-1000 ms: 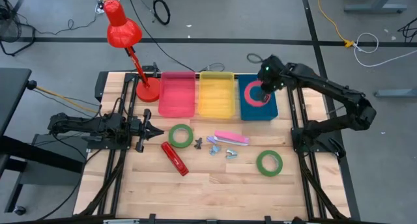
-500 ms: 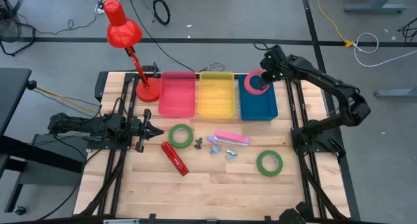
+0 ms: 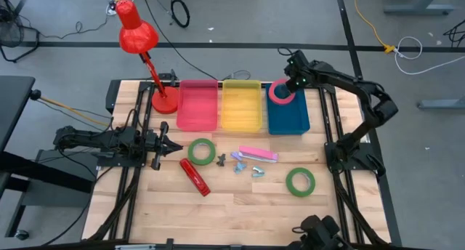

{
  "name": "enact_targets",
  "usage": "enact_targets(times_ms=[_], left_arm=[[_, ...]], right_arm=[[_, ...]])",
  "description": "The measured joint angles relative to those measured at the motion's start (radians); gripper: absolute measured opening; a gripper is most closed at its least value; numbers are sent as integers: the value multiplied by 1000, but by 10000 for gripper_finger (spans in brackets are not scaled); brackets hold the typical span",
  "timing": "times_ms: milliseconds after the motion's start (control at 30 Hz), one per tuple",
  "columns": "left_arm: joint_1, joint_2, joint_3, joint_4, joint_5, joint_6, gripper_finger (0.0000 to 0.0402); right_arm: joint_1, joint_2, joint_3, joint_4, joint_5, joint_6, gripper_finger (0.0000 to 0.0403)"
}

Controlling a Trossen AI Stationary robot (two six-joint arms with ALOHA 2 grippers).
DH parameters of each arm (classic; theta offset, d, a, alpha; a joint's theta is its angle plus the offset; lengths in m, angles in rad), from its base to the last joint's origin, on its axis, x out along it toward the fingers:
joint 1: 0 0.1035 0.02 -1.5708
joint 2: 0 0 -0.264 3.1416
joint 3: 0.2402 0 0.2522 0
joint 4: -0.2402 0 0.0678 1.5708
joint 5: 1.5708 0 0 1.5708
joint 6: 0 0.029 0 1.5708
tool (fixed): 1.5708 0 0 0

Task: Pick and place Stapler, Stapler remover, tape
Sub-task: Put the pink tape into the blue bin

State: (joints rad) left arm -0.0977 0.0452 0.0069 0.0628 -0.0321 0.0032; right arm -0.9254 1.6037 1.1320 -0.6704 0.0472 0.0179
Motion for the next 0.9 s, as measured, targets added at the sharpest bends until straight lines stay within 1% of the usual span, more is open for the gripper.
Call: enact_targets(times_ms=[267,467,900], left_arm=[[0,0,0,0,0,0,21],[0,0,0,0,0,0,21],[0,0,0,0,0,0,21]], right_arm=[[-6,29,0,-2,-3,-30,56],[-10,29,-2,-19,-3,-12,56],[-17,30,-74,16,-3,17,56]])
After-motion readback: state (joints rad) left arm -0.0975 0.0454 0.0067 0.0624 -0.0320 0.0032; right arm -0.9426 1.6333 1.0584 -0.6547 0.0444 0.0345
